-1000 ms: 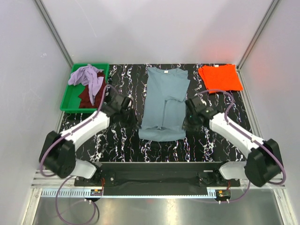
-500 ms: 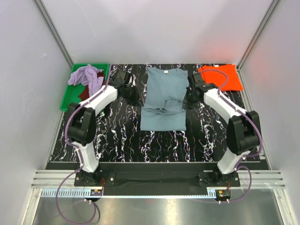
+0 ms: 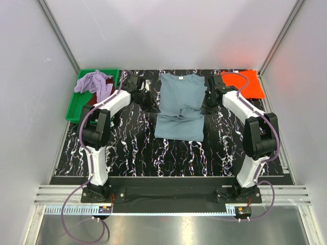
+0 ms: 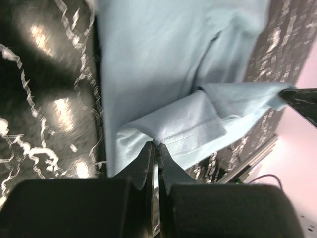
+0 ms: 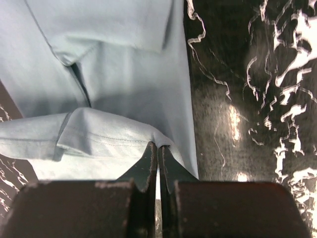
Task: Fold and stack the t-shirts
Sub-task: Fold the tshirt
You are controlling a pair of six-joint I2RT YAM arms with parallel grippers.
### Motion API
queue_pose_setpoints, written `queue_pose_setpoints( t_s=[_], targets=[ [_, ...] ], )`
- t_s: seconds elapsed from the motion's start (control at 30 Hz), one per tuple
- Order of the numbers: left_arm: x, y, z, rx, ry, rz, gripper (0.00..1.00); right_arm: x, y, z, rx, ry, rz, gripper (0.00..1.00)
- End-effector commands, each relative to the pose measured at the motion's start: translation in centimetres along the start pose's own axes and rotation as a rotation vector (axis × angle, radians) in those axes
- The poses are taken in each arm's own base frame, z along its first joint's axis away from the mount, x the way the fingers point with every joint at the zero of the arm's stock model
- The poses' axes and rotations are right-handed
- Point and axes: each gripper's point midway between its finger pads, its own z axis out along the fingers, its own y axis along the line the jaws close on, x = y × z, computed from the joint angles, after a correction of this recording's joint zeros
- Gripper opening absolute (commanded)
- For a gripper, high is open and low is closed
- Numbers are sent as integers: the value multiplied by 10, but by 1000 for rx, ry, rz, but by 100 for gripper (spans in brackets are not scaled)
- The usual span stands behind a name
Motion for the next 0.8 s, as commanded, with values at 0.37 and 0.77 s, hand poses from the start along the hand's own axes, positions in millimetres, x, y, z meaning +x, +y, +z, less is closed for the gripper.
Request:
queue_pose_setpoints(
  t_s=[0.37, 0.77],
  targets=[
    [-59, -16, 2, 68, -87, 8, 0, -48, 12, 17, -40, -69, -49, 0],
    [-76, -10, 13, 96, -94, -1, 4, -55, 12, 38, -85, -38, -16, 5]
  ],
)
